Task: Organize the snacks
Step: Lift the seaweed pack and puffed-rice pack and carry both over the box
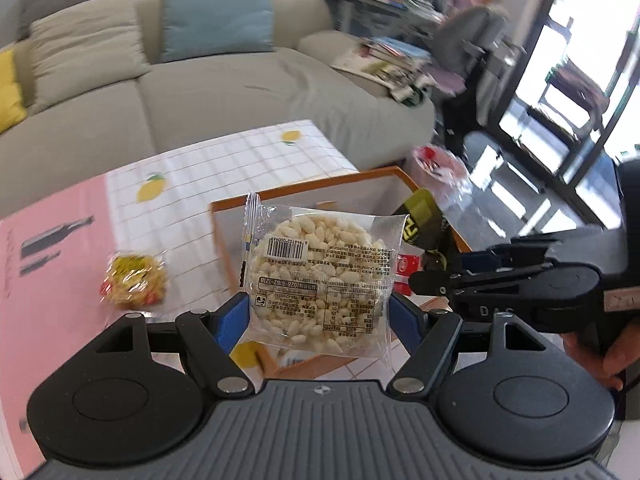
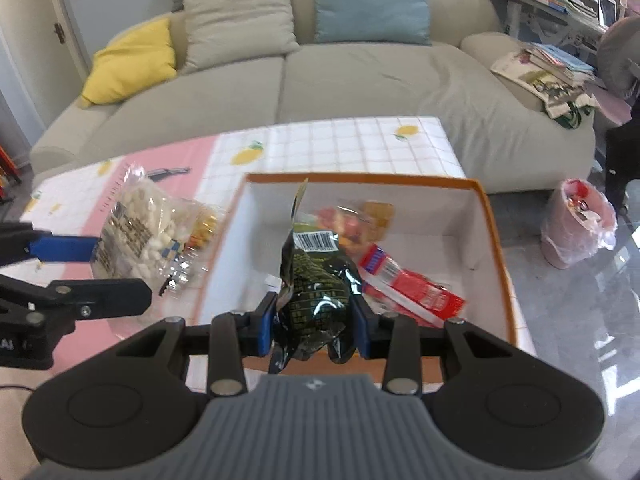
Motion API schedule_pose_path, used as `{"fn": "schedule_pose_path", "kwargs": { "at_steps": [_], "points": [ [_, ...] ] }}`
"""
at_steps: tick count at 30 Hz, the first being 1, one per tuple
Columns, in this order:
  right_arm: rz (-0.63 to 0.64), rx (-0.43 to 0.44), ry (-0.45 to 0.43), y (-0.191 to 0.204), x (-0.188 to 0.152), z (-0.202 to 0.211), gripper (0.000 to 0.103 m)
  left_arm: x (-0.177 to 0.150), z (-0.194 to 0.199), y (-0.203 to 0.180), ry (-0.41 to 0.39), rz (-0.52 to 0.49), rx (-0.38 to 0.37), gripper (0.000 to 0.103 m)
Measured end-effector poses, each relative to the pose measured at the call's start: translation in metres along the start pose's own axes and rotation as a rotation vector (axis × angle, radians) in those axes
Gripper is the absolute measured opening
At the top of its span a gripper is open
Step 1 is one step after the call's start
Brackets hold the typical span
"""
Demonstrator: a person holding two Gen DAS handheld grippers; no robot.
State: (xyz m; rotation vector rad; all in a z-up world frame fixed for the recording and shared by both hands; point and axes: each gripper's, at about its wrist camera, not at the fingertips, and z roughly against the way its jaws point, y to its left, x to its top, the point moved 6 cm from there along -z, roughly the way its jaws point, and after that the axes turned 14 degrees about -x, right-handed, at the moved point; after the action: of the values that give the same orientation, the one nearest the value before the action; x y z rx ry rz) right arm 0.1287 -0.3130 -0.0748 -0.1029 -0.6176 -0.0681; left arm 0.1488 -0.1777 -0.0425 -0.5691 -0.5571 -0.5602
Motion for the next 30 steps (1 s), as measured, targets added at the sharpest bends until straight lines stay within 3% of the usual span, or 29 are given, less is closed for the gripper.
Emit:
{"fn": "schedule_pose_path", "kwargs": {
  "at_steps": [16,30],
  "points": [
    [0.179,-0.084,0.1,-0.037,0.006,-0.092,0.037,0.011,-0.109,0.001,0.232,-0.139,-0.007,0.085],
    [0.281,-0.095,0.119,-0.036,0.018,-0.151,0.037,0.016,-0.155,0.02,0.299,-0.16,0.028,0.085]
  ]
}}
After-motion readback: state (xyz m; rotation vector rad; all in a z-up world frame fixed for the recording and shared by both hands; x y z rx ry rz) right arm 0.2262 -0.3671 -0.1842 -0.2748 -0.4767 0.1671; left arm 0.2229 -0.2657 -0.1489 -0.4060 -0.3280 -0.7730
